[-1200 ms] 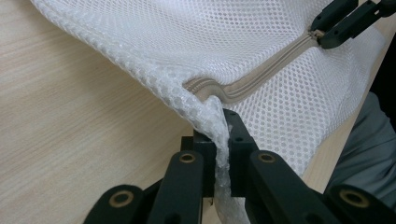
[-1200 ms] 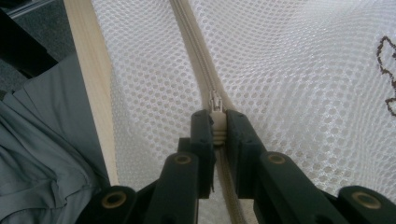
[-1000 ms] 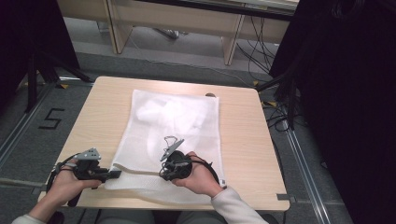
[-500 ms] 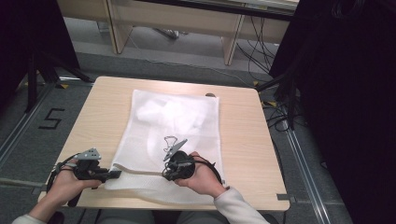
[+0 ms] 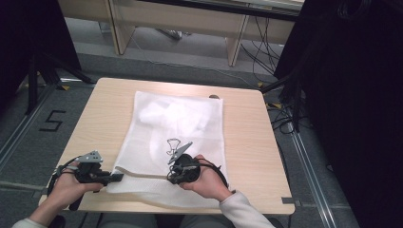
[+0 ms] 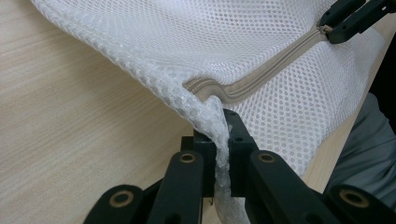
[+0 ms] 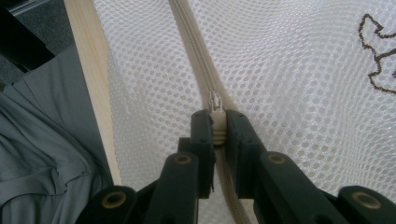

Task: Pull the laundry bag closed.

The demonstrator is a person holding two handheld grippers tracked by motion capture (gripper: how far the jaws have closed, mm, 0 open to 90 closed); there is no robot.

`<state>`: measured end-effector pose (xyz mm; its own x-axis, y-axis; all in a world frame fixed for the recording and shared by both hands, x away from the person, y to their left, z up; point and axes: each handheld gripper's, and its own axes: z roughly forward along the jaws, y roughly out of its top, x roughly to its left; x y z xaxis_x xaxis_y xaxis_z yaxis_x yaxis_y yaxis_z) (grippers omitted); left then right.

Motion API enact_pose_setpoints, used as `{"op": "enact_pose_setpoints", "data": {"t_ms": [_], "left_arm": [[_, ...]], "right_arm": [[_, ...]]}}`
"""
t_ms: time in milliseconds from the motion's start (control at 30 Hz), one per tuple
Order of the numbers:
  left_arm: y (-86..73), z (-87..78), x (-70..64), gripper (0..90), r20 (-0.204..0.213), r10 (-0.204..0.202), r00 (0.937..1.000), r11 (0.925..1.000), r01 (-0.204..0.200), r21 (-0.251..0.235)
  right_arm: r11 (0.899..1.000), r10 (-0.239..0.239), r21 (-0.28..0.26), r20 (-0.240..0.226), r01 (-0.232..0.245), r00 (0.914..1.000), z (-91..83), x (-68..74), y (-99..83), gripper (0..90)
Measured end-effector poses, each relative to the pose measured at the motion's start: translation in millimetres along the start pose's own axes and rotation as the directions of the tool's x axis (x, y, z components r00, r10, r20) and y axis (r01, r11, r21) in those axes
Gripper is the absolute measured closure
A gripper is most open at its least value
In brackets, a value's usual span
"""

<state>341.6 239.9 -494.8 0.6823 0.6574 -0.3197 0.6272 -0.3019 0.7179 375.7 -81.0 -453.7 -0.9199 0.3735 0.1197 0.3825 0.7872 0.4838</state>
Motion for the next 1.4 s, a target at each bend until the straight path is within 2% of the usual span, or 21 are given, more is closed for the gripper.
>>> {"op": "enact_pose_setpoints", "data": {"t_ms": [233, 267, 333, 500, 533, 600, 667, 833, 867, 933, 967, 1067, 1100, 1133, 1200, 1300, 1367, 1400], "left_arm": [[0.0, -0.3, -0.1, 85.6, 0.003, -0.004, 1.0000, 1.0000, 0.004, -0.002], [-0.3, 0.1, -0.9, 85.6, -0.002, -0.009, 1.0000, 0.9998, 0.009, -0.017], [0.0, -0.6, 0.1, 85.6, 0.006, -0.007, 1.0000, 1.0000, 0.007, -0.002], [0.0, 0.6, -1.9, 85.6, -0.007, -0.014, 0.9999, 0.9998, 0.014, -0.015], [0.4, -0.1, -0.6, 85.6, 0.002, -0.005, 1.0000, 1.0000, 0.005, 0.000], [0.4, 0.8, -1.7, 85.7, 0.001, -0.013, 0.9999, 0.9999, 0.013, -0.005], [0.6, 0.7, -1.7, 85.7, -0.001, 0.003, 1.0000, 0.9999, -0.003, -0.010], [-0.1, 1.1, -1.6, 85.7, -0.015, 0.003, 0.9999, 0.9999, -0.004, -0.014], [0.6, 0.3, -1.0, 85.7, -0.004, 0.002, 1.0000, 1.0000, -0.002, 0.000], [0.0, 1.5, -2.1, 85.7, -0.010, -0.006, 0.9999, 0.9997, 0.006, -0.024], [0.6, 0.2, -1.5, 85.7, -0.010, 0.005, 0.9999, 1.0000, -0.005, -0.005], [1.6, -0.4, -3.0, 85.8, -0.020, 0.016, 0.9997, 0.9999, -0.016, 0.000], [1.0, 0.6, -3.4, 85.8, -0.025, 0.013, 0.9996, 0.9998, -0.013, -0.016], [1.4, -0.6, -3.1, 85.8, -0.023, 0.011, 0.9997, 0.9999, -0.011, 0.000], [0.9, -0.1, -2.8, 85.8, -0.008, 0.008, 0.9999, 1.0000, -0.008, -0.001], [1.2, -0.3, -2.8, 85.8, -0.008, 0.000, 1.0000, 1.0000, 0.000, -0.009], [0.8, -0.9, -1.7, 85.8, 0.006, -0.010, 0.9999, 0.9999, 0.010, -0.013], [0.4, -0.2, -2.2, 85.8, 0.003, -0.017, 0.9998, 0.9994, 0.017, -0.031]], "right_arm": [[1.000, -0.001, -0.004, 0.000, 0.001, 1.0000, 0.0, -0.2, -0.6, 82.4], [1.000, 0.000, -0.002, -0.001, 0.000, 1.0000, 0.0, -0.3, -0.7, 82.4], [1.000, -0.001, 0.003, -0.002, 0.001, 1.0000, 0.9, -0.6, -1.5, 82.4], [1.000, 0.002, 0.002, 0.002, -0.002, 1.0000, -0.7, -0.7, -1.3, 82.4], [1.000, 0.003, 0.000, 0.001, -0.003, 1.0000, -0.1, -0.5, -1.1, 82.4], [1.000, 0.006, 0.000, -0.004, -0.006, 1.0000, 0.8, -0.5, -1.1, 82.4], [1.000, -0.001, 0.005, 0.004, 0.001, 1.0000, 1.2, -0.8, -0.4, 82.4], [1.000, -0.002, 0.008, 0.004, 0.002, 1.0000, 2.8, 0.6, 3.0, 82.4], [1.000, -0.008, 0.007, 0.008, 0.007, 0.9999, 2.1, 0.3, 3.6, 82.4], [1.000, -0.005, 0.007, 0.006, 0.005, 1.0000, 1.6, -0.2, 3.2, 82.4], [1.000, -0.004, 0.009, 0.007, 0.004, 1.0000, 1.4, -0.5, 2.9, 82.4], [1.000, -0.013, 0.020, 0.014, 0.013, 0.9998, 0.4, 1.0, 2.7, 82.4], [1.000, -0.016, 0.025, 0.018, 0.016, 0.9997, 0.5, 1.2, 2.6, 82.4], [0.999, -0.016, 0.029, 0.015, 0.016, 0.9998, 1.7, 1.5, 2.0, 82.5], [0.999, -0.013, 0.039, 0.014, 0.012, 0.9998, 2.7, 1.2, 0.3, 82.5], [0.999, -0.015, 0.043, 0.015, 0.014, 0.9998, 2.9, 0.6, -0.4, 82.5], [0.999, 0.009, 0.037, 0.012, -0.010, 0.9999, 1.1, -0.5, -0.7, 82.4], [0.999, 0.004, 0.032, 0.002, -0.004, 1.0000, 1.0, -2.0, -0.6, 82.4]]}}
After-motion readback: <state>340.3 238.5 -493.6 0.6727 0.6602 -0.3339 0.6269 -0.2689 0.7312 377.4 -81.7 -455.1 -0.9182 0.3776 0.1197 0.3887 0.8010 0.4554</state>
